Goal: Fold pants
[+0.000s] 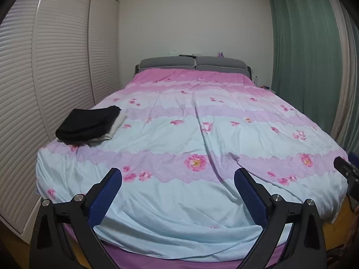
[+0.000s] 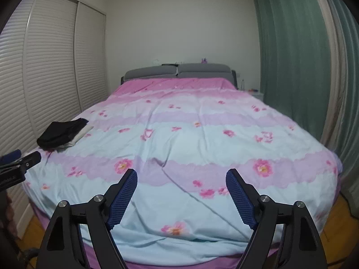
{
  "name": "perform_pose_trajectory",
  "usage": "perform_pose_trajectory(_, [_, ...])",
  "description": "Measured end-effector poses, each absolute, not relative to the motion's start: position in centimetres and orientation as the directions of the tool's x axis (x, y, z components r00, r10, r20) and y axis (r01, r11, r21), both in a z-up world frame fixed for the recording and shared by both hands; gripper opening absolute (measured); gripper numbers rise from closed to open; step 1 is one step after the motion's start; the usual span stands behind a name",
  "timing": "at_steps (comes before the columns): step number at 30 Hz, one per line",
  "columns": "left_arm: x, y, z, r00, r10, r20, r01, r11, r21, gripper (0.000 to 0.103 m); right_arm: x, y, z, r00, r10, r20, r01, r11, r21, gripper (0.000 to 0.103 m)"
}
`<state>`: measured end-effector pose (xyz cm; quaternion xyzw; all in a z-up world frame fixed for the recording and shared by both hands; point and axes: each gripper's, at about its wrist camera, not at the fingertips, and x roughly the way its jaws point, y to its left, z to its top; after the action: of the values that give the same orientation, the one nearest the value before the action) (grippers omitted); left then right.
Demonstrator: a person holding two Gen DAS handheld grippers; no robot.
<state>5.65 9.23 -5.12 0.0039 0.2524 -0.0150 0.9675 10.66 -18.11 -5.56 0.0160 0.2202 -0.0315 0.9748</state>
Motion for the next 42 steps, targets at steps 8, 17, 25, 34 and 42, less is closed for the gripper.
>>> perform_pose_trajectory(8, [5.8,8.1,-5.9,0.857,-0.055,-0.513,0.066,0.998,0.004,0.102,10.2,-18.2,-5.0,0.913,-0.081,-0.4,0.084,0.996,-0.01,0.084])
perform_pose_trajectory(17, [5.7,7.7,-6.0,0.856,-0.056,-0.514,0.071,0.997,0.01,0.102,10.1,-18.7,-4.6,0.915,-0.089,-0.393,0.089,0.996,-0.017,0.084])
perform_pose_trajectory(25, [5.6,7.5,-6.1,0.851,-0.06,-0.521,0.074,0.997,0.005,0.102,10.1,-18.8,-4.5,0.914,-0.09,-0.396,0.088,0.996,-0.023,0.084])
perform_pose_trajectory(34, [5.8,7.4,-6.2,0.849,-0.067,-0.524,0.084,0.996,0.008,0.102,10.1,-18.9,-4.5,0.912,-0.088,-0.4,0.091,0.996,-0.011,0.084])
perform_pose_trajectory(42, [5.8,7.4,-6.2,0.85,-0.076,-0.522,0.091,0.996,0.004,0.102,10.1,-19.0,-4.6,0.911,-0.081,-0.405,0.092,0.996,0.01,0.084])
